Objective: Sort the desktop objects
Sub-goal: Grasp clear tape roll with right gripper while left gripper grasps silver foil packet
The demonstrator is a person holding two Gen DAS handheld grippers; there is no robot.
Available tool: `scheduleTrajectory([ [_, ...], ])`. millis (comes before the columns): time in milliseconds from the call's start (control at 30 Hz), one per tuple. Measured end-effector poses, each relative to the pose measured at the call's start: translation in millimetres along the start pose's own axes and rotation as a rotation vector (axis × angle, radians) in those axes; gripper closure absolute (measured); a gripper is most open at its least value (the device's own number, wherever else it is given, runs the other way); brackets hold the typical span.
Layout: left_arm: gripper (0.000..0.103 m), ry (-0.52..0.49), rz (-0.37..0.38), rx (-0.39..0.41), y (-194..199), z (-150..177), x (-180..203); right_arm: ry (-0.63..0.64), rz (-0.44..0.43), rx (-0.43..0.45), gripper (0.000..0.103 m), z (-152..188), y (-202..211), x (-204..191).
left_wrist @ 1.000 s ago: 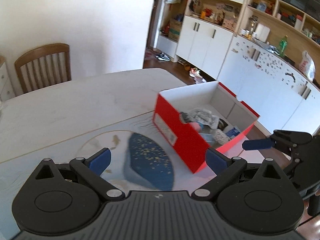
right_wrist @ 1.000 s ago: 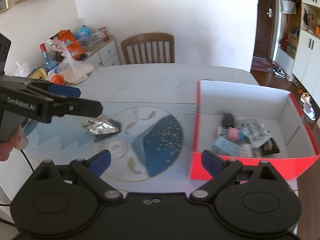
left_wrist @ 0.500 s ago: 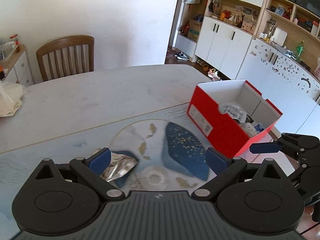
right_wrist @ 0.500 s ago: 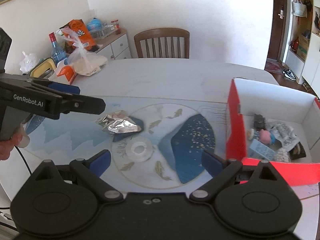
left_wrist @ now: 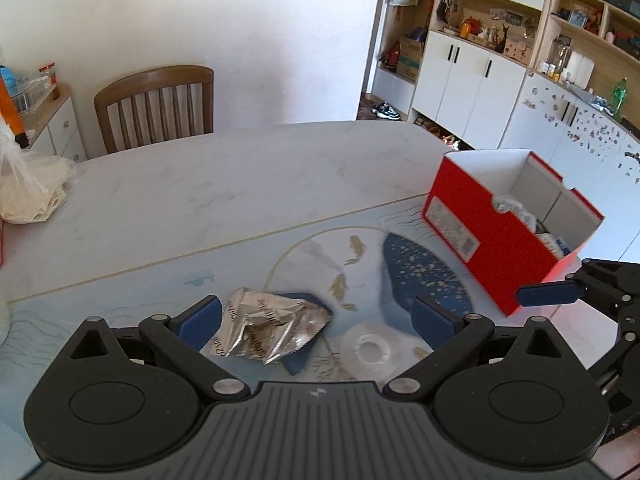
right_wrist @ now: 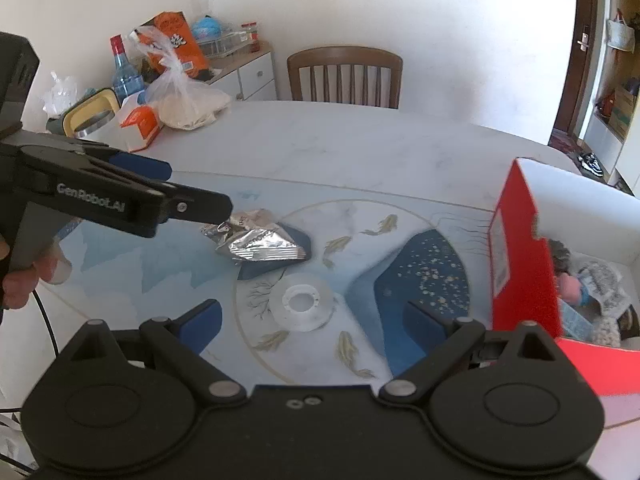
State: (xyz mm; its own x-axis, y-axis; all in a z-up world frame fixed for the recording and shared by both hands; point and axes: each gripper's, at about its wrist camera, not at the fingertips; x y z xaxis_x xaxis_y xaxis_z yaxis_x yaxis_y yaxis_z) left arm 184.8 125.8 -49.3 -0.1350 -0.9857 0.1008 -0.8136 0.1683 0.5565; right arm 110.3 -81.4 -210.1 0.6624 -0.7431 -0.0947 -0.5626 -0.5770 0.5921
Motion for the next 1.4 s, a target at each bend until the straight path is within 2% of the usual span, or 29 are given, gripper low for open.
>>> scheduleTrajectory([
  [233,0.002,-0.025,-0.015,-0.003,-22.9,13.3,-15.6,0.015,-0.007,-0.024,0.006,5.6,-24.5,-5.4],
  [767,0.002,-0.068,0.031,-0.037,-73.7,34.1,-36.0,0.036,-0.013,-0.070,0.007,14.2,-73.9,-10.7],
  [1400,0.002,-0.026,0.052,-0.103,-109.0,45.8,-49.2,0.051,-0.003,-0.120,0.013,18.5,-106.9,-13.0],
])
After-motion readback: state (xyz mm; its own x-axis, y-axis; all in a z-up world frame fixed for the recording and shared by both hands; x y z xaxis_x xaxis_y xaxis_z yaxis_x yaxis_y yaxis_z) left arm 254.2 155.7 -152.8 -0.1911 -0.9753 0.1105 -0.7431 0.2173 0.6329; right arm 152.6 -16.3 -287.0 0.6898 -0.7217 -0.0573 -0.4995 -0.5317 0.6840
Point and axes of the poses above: each gripper's, at about its wrist camera, not at the fingertips, and y roughly against the way its jaws point, x to its right, z to its underside, and after that the axes turned 10 degrees about x, right-handed
